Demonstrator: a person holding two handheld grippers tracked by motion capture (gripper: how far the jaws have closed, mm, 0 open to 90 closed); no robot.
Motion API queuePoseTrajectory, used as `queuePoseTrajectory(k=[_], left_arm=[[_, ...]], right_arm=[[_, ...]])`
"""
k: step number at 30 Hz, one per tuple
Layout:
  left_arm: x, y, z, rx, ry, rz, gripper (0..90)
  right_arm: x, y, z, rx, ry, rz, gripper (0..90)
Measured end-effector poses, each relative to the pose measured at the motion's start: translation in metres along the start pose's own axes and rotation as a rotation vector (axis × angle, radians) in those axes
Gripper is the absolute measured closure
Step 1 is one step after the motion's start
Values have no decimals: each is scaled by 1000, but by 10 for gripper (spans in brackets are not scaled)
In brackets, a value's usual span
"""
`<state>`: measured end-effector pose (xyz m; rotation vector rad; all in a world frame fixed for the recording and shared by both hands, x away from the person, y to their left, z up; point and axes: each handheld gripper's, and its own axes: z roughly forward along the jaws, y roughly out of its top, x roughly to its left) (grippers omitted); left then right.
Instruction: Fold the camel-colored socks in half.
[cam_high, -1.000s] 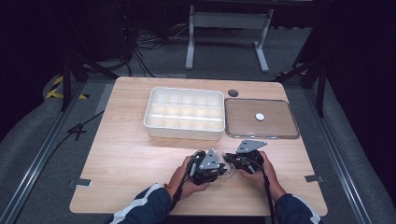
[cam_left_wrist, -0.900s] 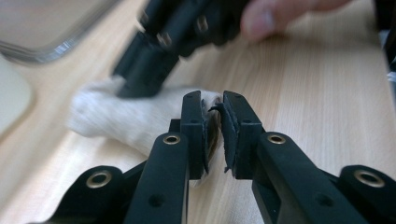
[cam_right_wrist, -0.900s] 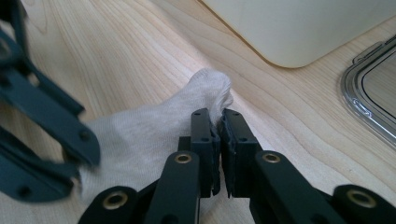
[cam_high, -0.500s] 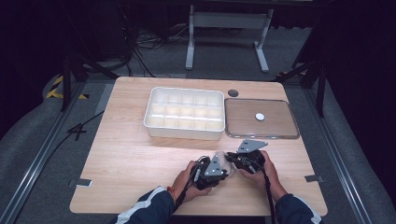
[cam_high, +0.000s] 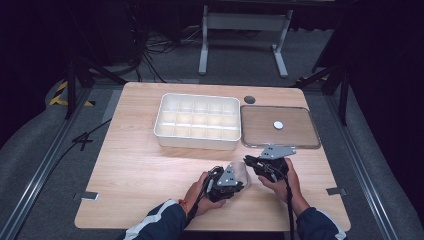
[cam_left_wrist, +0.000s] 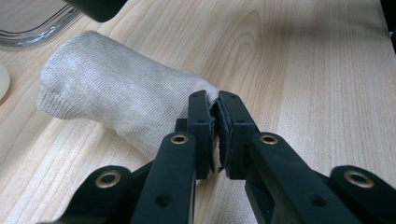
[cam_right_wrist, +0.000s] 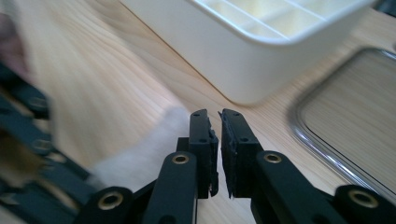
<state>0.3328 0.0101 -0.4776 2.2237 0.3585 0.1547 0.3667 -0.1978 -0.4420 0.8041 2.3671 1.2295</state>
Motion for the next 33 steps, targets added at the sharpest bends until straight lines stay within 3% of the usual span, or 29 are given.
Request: queuePoseTrajectory(k=[3, 8, 9, 13, 23, 25, 28, 33], left_arm=[[0, 0, 0, 5, 0, 6, 841], [-1, 0, 0, 2, 1, 2, 842], [0, 0, 0, 5, 2, 14, 842], [0, 0, 0, 3, -1, 3, 843], [0, 0, 0, 2, -3, 3, 843], [1, 0, -1, 8, -6, 12, 844], [1, -1, 0, 0, -16, 0, 844], [2, 0, 0, 3, -15, 9, 846]], right_arm=[[10, 4, 2, -33, 78, -42, 848], [14, 4, 15, -9, 118, -54, 867], [14, 0, 25, 54, 103, -84, 885], [10, -6, 34, 95, 75, -68, 893], [3, -10, 40, 108, 25, -31, 896], [0, -11, 40, 131, -15, -26, 896], [-5, -11, 36, 127, -30, 4, 896], [-12, -7, 18, 84, -37, 4, 895]])
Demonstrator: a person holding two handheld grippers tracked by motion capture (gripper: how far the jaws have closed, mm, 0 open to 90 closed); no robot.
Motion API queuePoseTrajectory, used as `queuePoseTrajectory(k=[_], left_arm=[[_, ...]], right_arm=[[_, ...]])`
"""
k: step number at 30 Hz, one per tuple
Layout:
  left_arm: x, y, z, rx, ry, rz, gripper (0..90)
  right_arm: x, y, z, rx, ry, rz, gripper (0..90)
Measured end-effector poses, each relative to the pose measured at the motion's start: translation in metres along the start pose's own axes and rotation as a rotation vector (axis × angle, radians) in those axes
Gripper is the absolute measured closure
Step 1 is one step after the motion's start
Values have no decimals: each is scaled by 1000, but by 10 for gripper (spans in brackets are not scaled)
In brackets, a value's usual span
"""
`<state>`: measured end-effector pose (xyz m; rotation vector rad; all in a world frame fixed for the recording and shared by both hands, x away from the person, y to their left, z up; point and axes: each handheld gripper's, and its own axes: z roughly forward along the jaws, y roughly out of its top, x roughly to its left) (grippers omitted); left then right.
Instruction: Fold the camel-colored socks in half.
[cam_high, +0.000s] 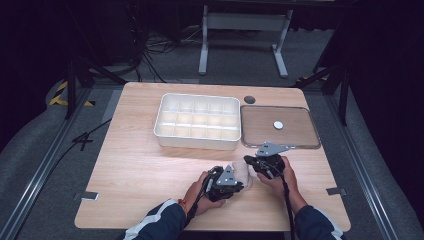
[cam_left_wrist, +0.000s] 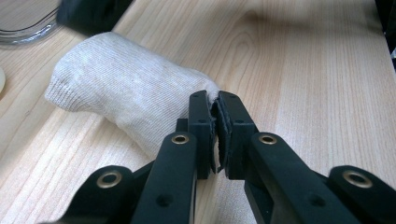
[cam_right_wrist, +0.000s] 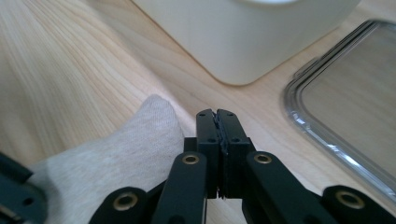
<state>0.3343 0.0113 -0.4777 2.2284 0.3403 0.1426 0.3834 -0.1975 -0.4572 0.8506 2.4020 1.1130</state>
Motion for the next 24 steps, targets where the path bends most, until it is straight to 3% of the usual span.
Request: queuePoseTrajectory(k=[6, 11, 15, 22, 24], left_arm=[[0, 0, 0, -4, -3, -10, 846], [0, 0, 0, 1, -3, -4, 847], [-1, 0, 0, 9, 9, 19, 848], [-1, 0, 0, 9, 11, 13, 847], [-1, 0, 0, 7, 9, 13, 848]], right_arm=[[8, 4, -22, -71, 68, -33, 892], [24, -1, -13, -2, 107, -106, 878], [22, -7, -3, 69, 105, -82, 875], [19, -8, -1, 89, 90, -50, 893], [16, -9, 0, 98, 67, -43, 893]])
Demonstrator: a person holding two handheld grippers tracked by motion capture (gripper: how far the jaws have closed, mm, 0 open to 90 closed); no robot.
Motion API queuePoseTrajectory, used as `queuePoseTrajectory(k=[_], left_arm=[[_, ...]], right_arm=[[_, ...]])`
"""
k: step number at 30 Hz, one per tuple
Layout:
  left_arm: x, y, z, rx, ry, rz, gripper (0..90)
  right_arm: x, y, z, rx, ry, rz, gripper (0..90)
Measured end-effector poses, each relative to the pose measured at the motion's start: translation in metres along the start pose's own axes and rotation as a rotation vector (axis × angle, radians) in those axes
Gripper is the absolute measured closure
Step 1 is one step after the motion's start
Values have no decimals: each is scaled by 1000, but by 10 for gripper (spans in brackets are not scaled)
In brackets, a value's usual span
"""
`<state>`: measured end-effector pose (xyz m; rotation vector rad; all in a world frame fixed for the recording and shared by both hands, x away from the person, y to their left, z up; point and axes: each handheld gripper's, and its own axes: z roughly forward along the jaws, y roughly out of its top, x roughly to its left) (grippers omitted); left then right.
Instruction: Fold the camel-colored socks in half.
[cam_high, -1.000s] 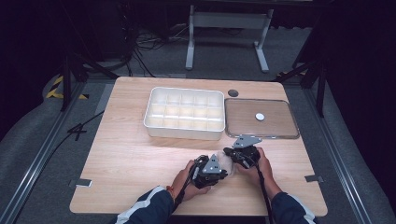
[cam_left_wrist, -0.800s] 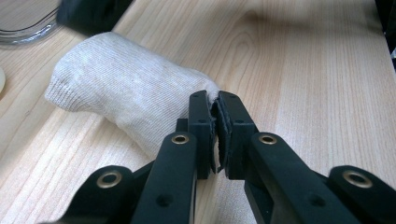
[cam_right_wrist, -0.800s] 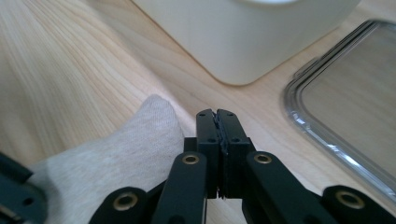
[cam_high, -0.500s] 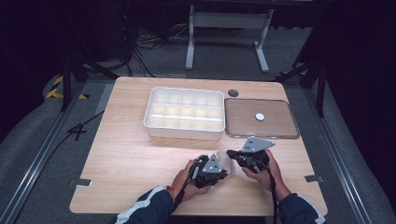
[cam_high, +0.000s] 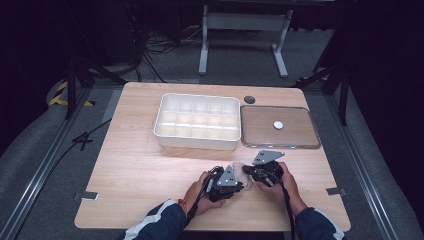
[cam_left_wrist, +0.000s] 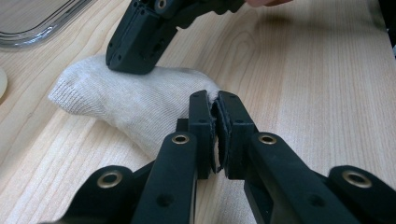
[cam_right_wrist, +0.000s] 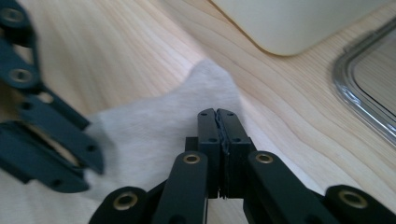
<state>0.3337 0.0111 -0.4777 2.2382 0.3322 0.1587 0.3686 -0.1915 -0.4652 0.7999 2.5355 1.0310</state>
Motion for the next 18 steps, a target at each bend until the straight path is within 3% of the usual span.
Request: queuePoseTrajectory(k=[1, 3, 10, 18], left_arm=[[0, 0, 0, 0, 0, -1, 848], [0, 0, 0, 0, 0, -1, 848], [0, 0, 0, -1, -2, -5, 848], [0, 1, -1, 4, 2, 5, 847]], right_arm=[[-2, -1, 1, 13, -14, 6, 894], [-6, -3, 2, 1, 2, 39, 894], [-11, -7, 3, 40, -41, 33, 894], [-17, -7, -9, -15, -49, 68, 804]])
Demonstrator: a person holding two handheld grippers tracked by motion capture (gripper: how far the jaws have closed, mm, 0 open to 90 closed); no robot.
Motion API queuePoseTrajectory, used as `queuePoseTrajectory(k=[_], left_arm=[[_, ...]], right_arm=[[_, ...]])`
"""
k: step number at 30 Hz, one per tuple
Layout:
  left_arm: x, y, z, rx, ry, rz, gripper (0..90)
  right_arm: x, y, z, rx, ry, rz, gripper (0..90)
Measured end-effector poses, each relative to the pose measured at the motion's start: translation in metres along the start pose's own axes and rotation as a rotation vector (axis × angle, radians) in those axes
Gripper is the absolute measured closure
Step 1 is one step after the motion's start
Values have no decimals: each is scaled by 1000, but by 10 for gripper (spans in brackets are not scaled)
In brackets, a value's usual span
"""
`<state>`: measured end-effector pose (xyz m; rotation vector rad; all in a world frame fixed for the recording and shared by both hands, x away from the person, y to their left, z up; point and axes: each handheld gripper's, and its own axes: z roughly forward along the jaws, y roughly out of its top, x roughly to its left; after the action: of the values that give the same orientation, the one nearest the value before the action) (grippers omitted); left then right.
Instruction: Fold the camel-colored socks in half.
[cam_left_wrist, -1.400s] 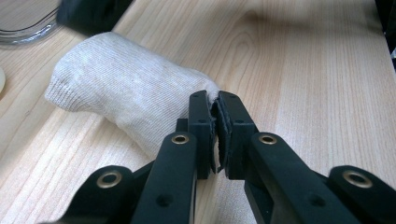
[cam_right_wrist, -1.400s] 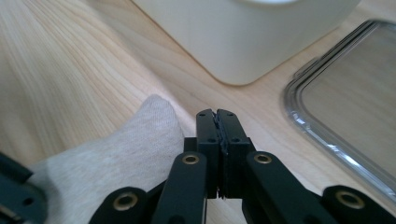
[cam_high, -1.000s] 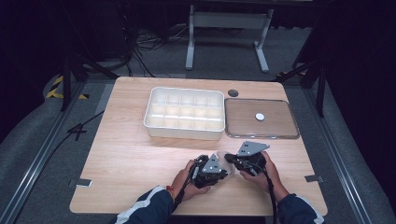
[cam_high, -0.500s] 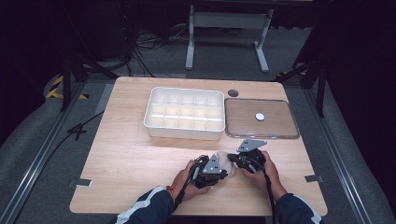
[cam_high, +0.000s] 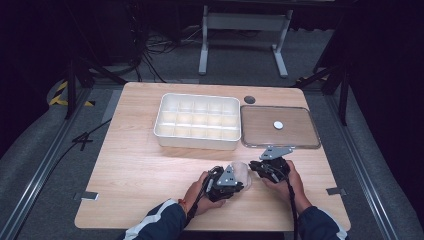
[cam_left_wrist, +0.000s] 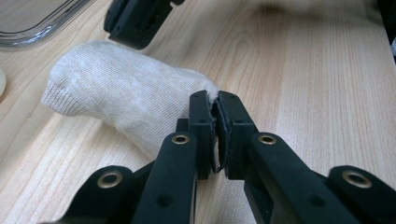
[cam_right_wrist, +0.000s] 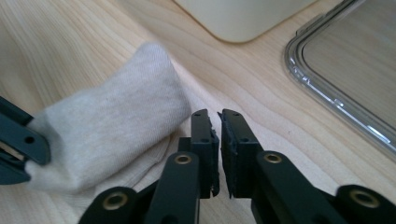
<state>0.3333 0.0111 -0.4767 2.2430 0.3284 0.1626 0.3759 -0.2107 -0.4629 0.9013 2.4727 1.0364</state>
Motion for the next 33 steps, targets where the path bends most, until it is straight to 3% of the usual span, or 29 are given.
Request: queuePoseTrajectory(k=[3, 7, 16, 25, 33], left_arm=[[0, 1, -1, -8, 8, 8, 842], [1, 1, -6, -14, 2, -9, 816], [2, 4, -15, -59, 7, -34, 688], [2, 4, -18, -55, 12, -25, 650], [0, 3, -18, -28, 15, -9, 637]], right_arm=[[1, 2, -4, -23, 3, 1, 764], [2, 3, -7, -37, 7, 1, 714], [5, 8, -14, -81, 13, 23, 614], [11, 15, -19, -135, 31, 59, 464], [21, 19, -9, -109, 51, 56, 414]])
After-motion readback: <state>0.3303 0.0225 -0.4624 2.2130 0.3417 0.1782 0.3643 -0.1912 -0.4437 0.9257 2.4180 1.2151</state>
